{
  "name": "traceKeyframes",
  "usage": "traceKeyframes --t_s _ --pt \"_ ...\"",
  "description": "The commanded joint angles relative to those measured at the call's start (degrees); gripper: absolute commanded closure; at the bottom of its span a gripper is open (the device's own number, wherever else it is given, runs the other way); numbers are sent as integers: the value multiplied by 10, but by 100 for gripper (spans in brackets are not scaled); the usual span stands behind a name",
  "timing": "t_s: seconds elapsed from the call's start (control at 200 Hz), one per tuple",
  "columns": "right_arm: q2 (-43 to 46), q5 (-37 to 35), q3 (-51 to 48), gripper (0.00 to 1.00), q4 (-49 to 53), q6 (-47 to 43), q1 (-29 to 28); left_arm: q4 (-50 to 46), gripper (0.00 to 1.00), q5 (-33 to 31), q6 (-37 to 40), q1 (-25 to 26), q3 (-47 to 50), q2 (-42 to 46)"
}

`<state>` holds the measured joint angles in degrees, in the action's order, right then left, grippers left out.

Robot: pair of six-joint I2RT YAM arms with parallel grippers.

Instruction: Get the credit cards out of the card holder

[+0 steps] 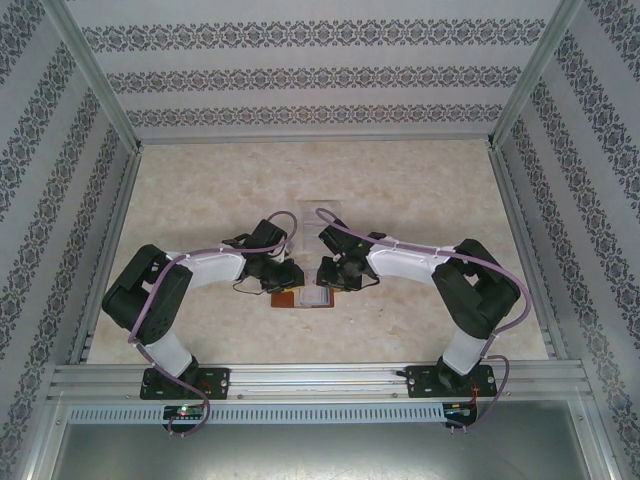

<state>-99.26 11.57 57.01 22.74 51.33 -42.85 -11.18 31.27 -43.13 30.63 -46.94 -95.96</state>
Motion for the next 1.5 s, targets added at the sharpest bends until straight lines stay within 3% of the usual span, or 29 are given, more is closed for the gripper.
traceKeyframes --t_s 0.0,0.44,0.814,1.274,1.499 --pt "23 -9 -10 64 21 9 3 -27 80 -22 5 -4 5 -4" --pt "-8 7 -13 62 7 8 1 -26 80 -19 2 -4 7 5" --pt "-26 -32 3 59 54 -9 0 -28 81 -16 0 -4 7 11" --pt "-14 -35 -2 67 52 -10 2 -32 85 -24 7 -4 3 28" --pt "30 -34 3 59 52 -2 2 -19 82 -5 4 -4 2 27"
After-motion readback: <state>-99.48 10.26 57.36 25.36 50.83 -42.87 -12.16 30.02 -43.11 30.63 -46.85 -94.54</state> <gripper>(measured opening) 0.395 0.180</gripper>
